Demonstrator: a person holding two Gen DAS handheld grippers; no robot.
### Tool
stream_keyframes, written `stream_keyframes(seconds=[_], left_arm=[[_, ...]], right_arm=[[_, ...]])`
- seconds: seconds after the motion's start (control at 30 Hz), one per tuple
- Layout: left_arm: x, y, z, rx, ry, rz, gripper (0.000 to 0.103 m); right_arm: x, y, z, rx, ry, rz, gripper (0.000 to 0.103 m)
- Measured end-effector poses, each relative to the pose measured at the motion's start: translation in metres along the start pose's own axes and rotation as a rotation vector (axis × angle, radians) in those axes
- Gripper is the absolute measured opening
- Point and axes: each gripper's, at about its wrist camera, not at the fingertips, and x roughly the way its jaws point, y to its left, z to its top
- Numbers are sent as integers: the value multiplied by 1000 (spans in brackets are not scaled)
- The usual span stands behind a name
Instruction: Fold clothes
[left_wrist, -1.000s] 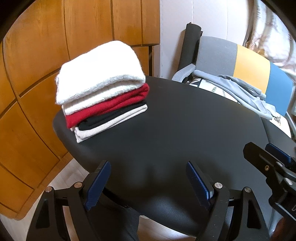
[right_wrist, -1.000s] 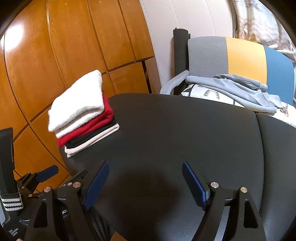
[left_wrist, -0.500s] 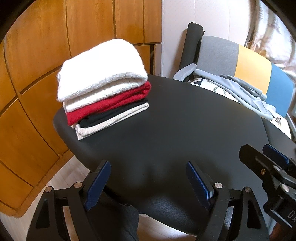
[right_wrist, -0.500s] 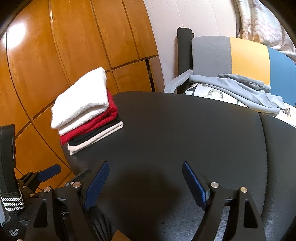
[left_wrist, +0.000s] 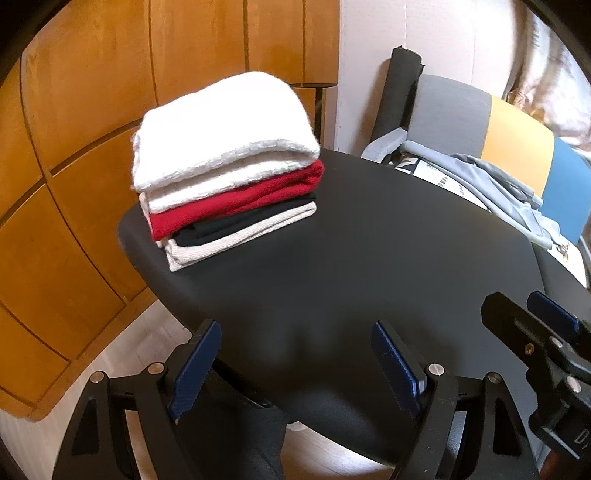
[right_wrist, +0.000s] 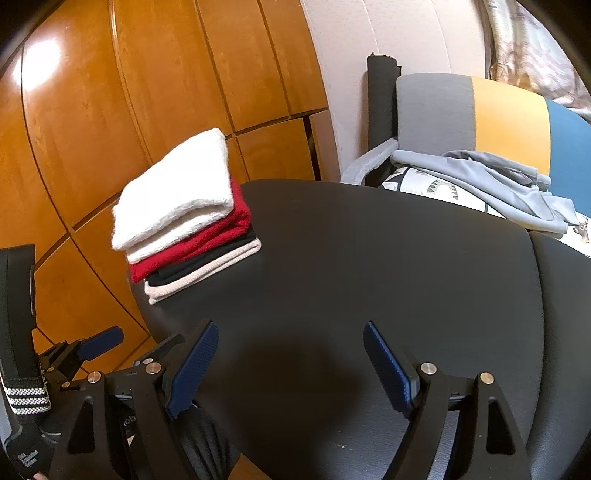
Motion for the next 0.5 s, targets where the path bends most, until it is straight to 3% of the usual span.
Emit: stream_keyframes(seconds=[0.2,0.37,0.4,0.5], left_arm=[[-1,15,3,-50,-28,1,83],[-5,30,5,-62,-101,19,72],[-5,30,5,-46,-108,36,66],[-4,33,5,-15,-117,88,64]], right_arm=[[3,6,2,-12,5,6,83],[4,9,5,-17,0,13,83],[5,10,5,-18,0,16,83],[6,13,6,-22,1,22,83]])
